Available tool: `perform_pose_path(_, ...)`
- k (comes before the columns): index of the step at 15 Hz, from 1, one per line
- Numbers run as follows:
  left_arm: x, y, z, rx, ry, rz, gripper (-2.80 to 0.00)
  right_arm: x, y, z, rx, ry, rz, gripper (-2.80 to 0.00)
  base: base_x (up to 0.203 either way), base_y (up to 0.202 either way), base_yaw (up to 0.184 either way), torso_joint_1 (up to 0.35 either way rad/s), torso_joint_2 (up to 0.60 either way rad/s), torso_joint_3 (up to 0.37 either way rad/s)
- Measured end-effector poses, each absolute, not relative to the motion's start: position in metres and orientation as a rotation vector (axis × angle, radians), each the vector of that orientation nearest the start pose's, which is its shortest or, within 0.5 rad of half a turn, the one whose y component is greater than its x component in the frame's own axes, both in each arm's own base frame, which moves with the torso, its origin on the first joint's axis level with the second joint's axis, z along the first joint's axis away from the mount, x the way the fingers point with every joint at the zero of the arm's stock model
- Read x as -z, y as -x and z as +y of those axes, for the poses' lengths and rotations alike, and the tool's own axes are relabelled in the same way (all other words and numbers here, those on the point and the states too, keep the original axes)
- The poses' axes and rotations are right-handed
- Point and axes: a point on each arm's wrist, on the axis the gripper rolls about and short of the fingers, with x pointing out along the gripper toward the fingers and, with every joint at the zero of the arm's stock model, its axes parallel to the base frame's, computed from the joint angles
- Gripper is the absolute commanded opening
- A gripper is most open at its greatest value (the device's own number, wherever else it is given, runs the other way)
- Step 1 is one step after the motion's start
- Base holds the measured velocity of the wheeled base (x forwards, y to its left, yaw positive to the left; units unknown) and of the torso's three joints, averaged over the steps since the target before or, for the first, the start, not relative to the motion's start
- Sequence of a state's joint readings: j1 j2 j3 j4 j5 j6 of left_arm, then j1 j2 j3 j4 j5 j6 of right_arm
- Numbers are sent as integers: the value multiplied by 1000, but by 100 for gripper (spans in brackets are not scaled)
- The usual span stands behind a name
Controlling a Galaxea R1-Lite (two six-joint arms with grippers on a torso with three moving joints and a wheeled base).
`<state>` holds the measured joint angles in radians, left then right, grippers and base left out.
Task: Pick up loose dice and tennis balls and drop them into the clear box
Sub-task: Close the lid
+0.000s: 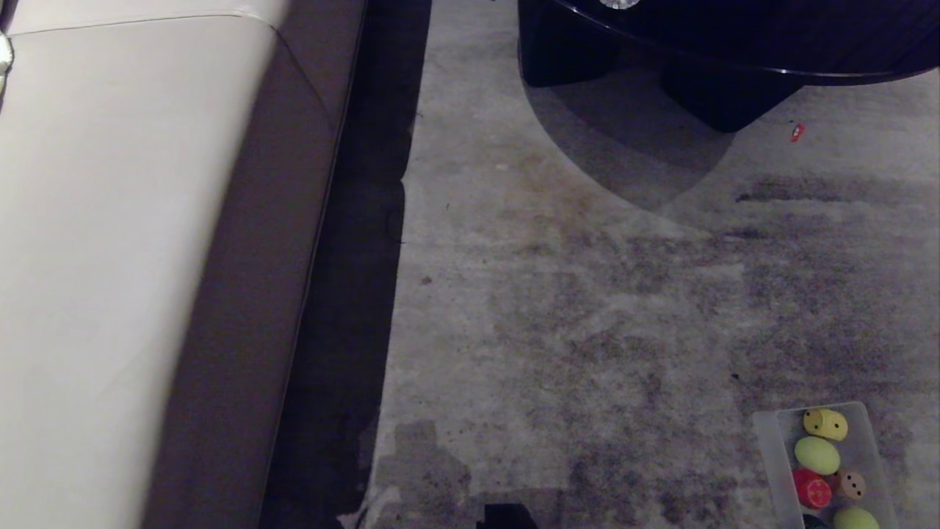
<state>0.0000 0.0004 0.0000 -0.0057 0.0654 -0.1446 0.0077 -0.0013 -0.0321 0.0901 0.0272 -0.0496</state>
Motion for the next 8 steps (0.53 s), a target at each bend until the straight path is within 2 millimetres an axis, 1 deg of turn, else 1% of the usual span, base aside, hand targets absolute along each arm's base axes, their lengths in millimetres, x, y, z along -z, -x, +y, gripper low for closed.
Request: perform_pose_path(8,-76,23,1,-65,144,-10,-280,-75,26,0,-37,48,56,-280,0,0,0,0,0,0)
